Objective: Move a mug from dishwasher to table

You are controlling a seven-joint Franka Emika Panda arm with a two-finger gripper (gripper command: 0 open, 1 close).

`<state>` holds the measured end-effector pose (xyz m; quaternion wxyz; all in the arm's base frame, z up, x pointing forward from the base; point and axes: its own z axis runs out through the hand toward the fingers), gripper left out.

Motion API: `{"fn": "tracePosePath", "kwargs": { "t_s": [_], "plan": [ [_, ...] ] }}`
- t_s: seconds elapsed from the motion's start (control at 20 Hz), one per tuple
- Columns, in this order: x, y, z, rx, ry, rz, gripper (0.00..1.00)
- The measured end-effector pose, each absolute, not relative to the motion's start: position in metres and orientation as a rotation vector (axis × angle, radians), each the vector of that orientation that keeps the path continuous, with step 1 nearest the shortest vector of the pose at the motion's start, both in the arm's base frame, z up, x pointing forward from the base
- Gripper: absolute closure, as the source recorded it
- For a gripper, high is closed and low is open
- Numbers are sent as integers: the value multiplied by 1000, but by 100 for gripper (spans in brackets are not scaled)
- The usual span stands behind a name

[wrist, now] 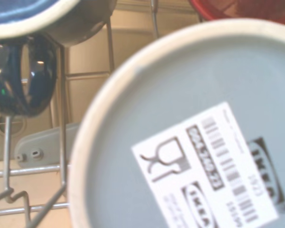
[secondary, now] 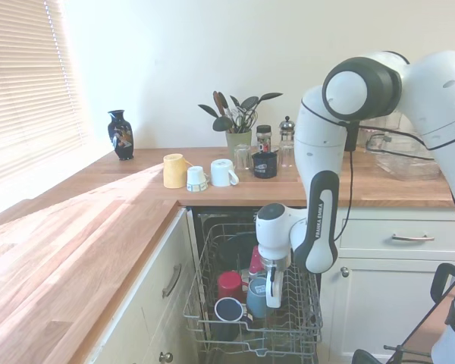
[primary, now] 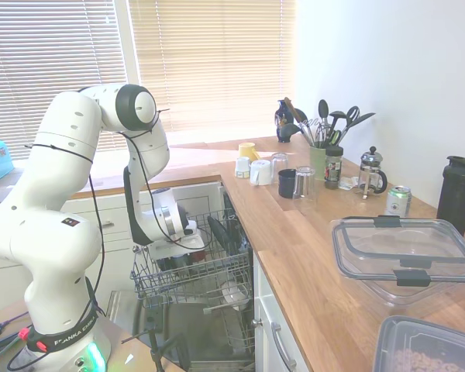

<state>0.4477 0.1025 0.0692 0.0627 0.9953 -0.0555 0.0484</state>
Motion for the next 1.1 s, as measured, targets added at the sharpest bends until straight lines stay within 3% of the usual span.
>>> {"fn": "tracePosePath", "kwargs": {
  "t_s": [1.1],
  "plan": [
    [451,108,76,2991,-158,135,100]
  ]
}}
